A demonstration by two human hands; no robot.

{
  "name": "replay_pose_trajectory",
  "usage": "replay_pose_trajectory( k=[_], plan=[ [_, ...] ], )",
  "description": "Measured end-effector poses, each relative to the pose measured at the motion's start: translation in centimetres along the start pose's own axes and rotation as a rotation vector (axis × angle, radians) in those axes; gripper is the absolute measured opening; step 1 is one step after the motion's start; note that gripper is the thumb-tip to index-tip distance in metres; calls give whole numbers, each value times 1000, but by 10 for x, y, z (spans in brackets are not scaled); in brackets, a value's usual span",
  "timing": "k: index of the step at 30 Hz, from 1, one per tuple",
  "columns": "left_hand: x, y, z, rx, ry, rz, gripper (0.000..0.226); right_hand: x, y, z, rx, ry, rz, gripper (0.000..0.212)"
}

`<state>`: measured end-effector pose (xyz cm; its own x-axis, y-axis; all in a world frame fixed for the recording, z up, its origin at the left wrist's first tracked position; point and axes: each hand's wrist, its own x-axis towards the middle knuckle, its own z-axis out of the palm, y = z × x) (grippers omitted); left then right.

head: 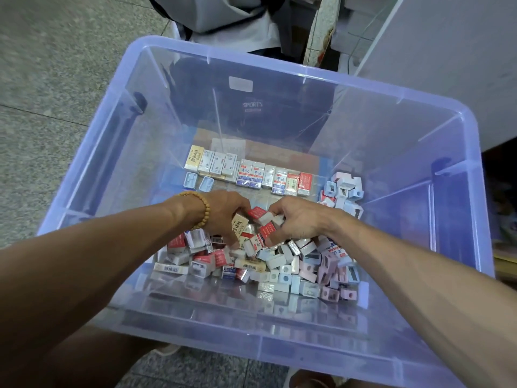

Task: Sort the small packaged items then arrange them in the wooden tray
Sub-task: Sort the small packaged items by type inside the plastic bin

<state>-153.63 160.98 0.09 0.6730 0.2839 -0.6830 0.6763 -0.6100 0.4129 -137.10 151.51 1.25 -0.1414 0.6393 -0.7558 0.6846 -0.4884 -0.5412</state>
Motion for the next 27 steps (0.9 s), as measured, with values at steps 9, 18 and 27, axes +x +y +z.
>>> replay_pose_trajectory(
  k=[9, 18, 27],
  plan=[
    [8, 7, -2, 28, 14, 39, 84, -1, 0, -15, 35, 133, 36, 20],
    [5, 4, 0, -262, 211, 23, 19, 3, 6, -33, 256, 481, 96, 15],
    [-10, -10, -15, -392, 330, -164, 27, 49, -28, -21, 629, 614, 96, 18]
  ],
)
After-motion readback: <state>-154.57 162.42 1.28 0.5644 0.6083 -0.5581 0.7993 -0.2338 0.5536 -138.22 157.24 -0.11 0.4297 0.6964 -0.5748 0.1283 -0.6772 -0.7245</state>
